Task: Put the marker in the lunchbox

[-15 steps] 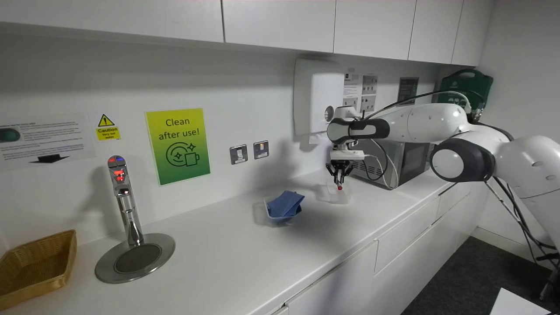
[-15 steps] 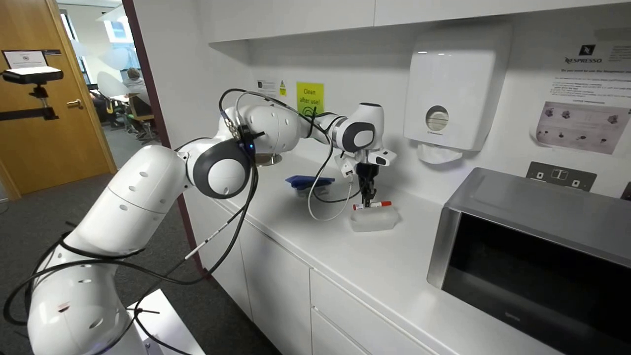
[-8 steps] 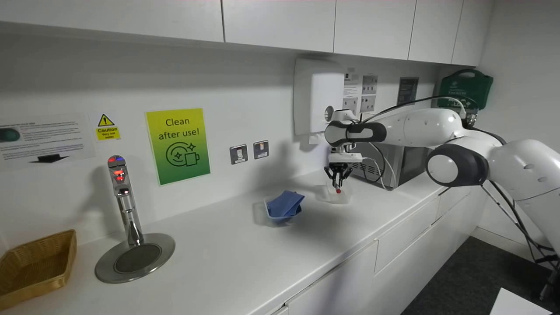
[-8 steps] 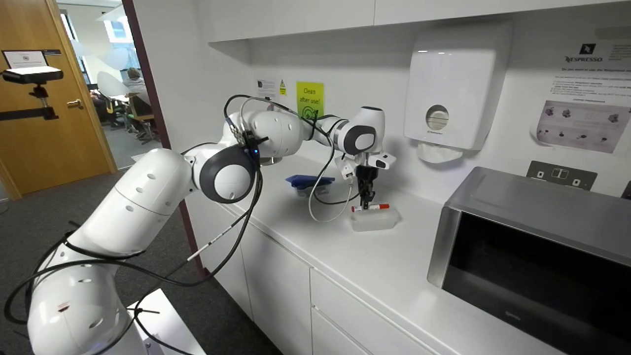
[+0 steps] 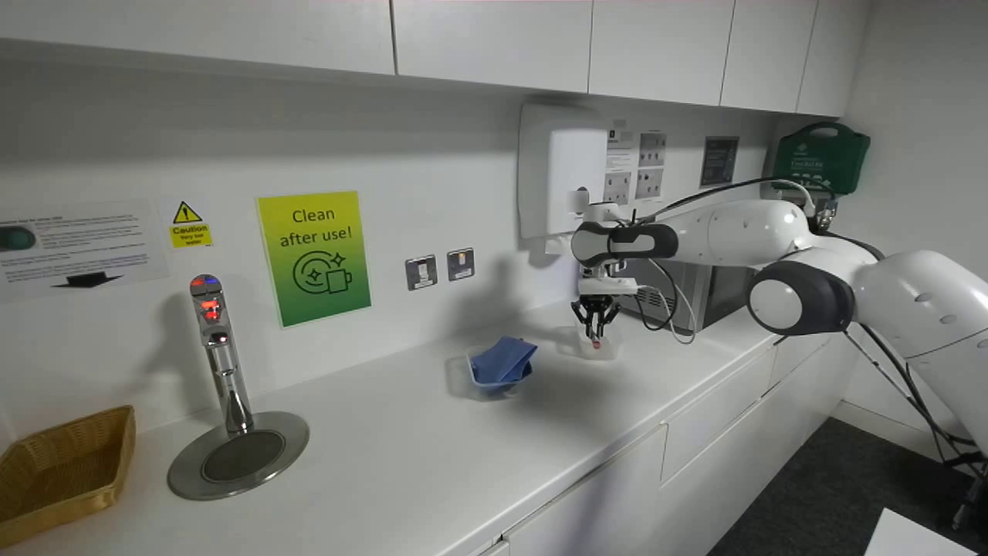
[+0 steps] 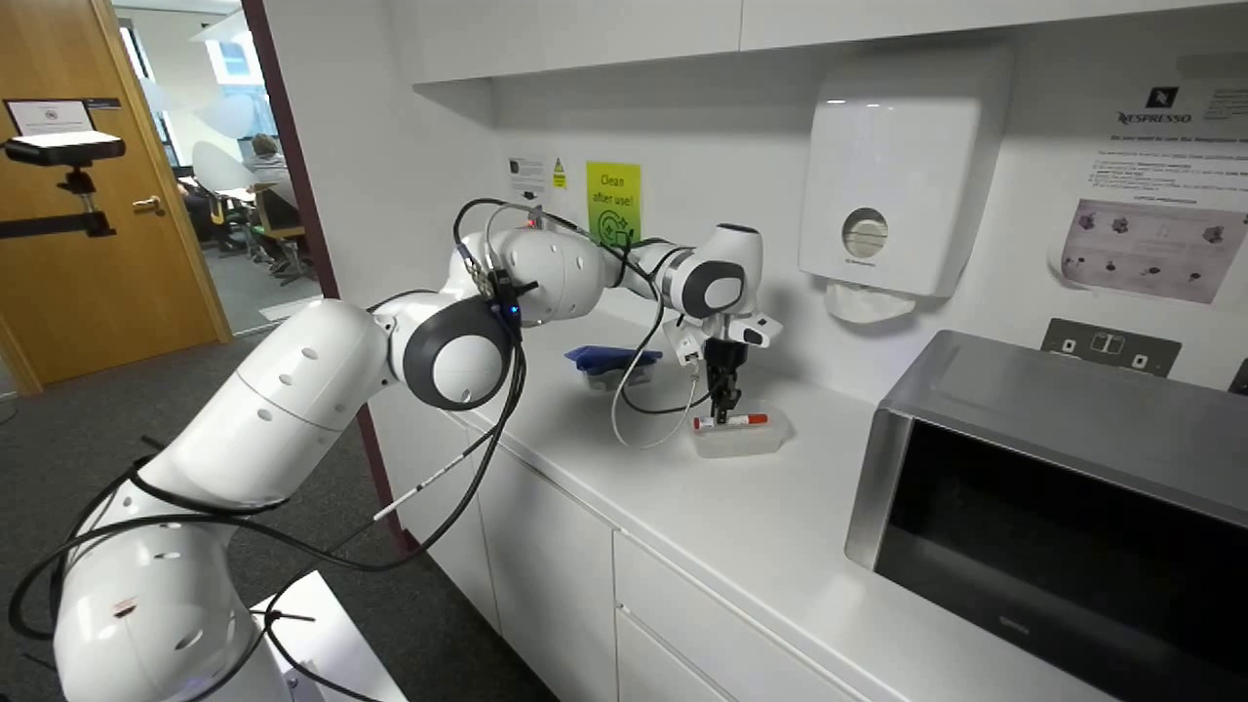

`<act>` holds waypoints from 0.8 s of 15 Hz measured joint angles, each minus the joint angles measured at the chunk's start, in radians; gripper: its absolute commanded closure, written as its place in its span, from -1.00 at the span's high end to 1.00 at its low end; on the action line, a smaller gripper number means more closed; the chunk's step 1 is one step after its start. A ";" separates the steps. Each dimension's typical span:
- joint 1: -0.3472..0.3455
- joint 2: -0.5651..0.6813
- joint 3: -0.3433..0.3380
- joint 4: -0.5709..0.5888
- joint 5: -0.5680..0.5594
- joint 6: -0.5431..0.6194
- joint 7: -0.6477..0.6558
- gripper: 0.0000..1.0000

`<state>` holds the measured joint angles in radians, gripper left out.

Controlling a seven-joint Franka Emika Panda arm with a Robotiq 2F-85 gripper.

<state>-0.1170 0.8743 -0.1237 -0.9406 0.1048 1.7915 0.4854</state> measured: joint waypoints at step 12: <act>-0.013 0.005 0.002 0.020 0.001 0.000 0.000 1.00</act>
<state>-0.1302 0.8789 -0.1214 -0.9202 0.1056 1.7914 0.4854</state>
